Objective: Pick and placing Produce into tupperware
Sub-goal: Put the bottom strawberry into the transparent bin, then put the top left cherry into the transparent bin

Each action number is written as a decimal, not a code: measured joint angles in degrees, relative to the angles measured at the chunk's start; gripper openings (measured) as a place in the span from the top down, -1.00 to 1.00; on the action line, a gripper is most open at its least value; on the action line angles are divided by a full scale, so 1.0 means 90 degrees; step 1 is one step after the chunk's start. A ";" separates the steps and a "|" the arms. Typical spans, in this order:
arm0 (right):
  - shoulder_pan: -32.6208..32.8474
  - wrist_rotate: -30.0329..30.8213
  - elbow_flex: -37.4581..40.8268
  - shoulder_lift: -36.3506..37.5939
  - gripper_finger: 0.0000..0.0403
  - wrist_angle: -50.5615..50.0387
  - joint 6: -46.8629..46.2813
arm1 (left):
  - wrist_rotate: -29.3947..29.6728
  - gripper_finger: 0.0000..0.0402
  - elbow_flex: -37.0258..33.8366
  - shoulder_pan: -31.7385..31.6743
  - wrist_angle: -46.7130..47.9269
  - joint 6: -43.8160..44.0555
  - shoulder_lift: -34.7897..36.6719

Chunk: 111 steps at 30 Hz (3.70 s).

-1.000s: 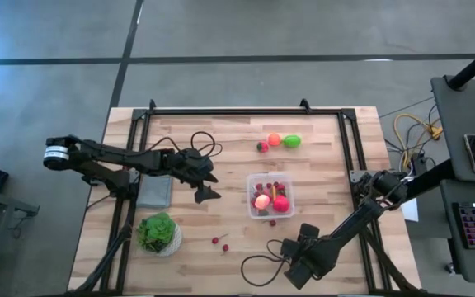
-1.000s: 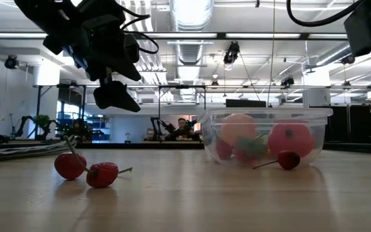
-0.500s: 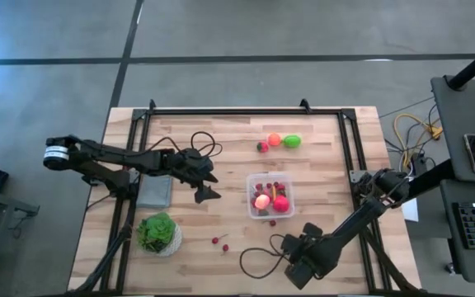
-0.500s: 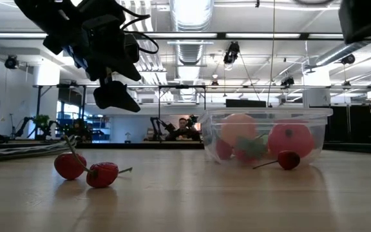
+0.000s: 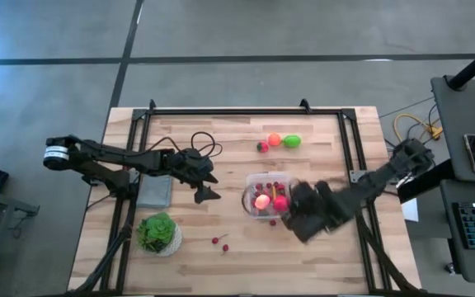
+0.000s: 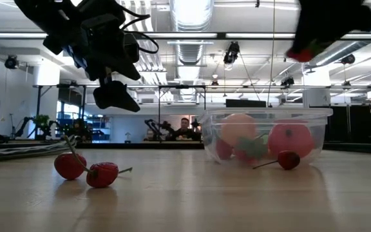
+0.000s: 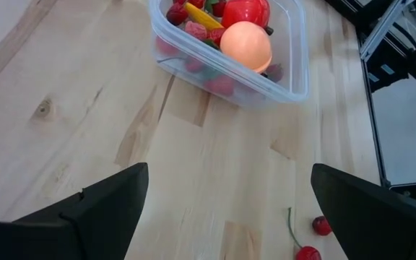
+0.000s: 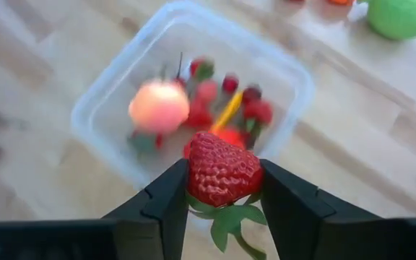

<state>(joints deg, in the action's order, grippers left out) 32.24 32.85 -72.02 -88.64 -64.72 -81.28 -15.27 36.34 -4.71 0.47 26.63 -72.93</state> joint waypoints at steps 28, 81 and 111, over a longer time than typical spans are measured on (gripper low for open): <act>-0.2086 -0.1517 0.1010 0.0864 -0.26 0.1903 0.2510 | -0.0963 -0.86 0.0020 0.0025 0.0478 -0.0116 0.0100; -0.0562 -0.1645 0.1074 0.1258 -0.22 0.0752 0.1060 | 0.1613 -0.50 0.3072 0.3461 0.3414 0.0131 -0.1692; -0.0305 -0.0870 0.1108 0.1629 -0.21 0.0360 0.0874 | 0.2096 -0.08 0.3427 0.3633 0.3332 -0.0333 -0.3483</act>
<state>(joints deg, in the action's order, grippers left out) 29.50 25.02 -62.04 -73.97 -61.48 -73.42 3.59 67.18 27.99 30.46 23.64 -104.27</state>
